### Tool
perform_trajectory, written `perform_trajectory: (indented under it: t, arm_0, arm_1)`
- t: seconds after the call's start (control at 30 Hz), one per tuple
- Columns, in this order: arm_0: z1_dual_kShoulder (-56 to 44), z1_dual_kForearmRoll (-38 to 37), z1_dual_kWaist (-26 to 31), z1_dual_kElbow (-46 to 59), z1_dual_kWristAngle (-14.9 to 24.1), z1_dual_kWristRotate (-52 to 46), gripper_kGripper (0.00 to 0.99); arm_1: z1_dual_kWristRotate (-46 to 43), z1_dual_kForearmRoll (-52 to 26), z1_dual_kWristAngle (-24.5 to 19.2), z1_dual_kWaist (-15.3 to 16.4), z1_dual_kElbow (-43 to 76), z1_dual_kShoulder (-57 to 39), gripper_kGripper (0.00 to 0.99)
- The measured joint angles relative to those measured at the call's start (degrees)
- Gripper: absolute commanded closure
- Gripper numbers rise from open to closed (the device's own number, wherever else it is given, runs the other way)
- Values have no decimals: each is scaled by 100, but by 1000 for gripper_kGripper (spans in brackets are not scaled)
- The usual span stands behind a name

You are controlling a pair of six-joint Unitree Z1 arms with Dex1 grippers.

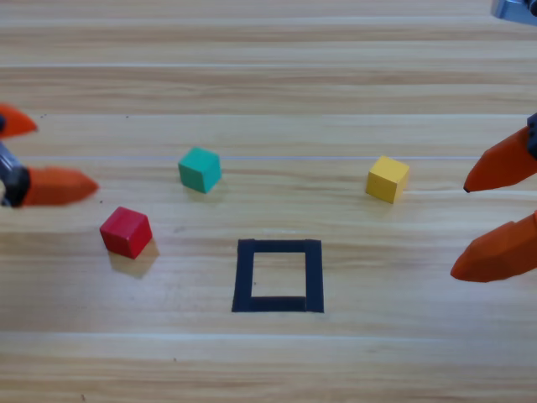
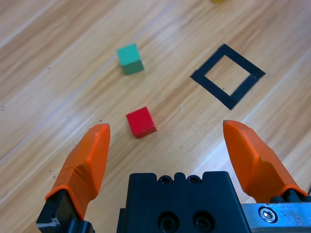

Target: Stack the blocks in the rectangular block: red at the bottom, yellow in the middle, green on top

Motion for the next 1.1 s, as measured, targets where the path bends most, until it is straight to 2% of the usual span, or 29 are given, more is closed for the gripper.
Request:
perform_trajectory:
  t: [0.27, 0.4, 0.53, 0.7, 0.8, 0.9, 1.0, 1.1]
  arm_0:
    - [363, 276, -285, -4, -337, -100, 0]
    - [417, 276, -604, -43, -467, 76, 0]
    - [421, 294, -850, -95, -481, 105, 0]
    - [421, 350, -921, -149, -481, 105, 0]
    - [423, 351, -936, -149, -480, 105, 0]
    - [431, 355, -939, -149, -480, 105, 0]
    - [516, 360, -940, -152, -455, 105, 0]
    - [690, 504, -946, -238, -150, -83, 0]
  arm_1:
    - [-12, 0, 0, 1, 67, -1, 36]
    - [193, 0, -70, 1, 96, -2, 36]
    - [864, -1, -626, -20, 96, -2, 36]
    - [1862, -179, -2138, -83, 92, 16, 36]
    - [2470, -195, -2242, -131, 20, 144, 36]
    - [3231, -558, -2232, -196, -28, 306, 36]
    - [3765, -599, -2530, -242, -227, 507, 36]
    - [4266, -600, -2672, -306, -646, 980, 36]
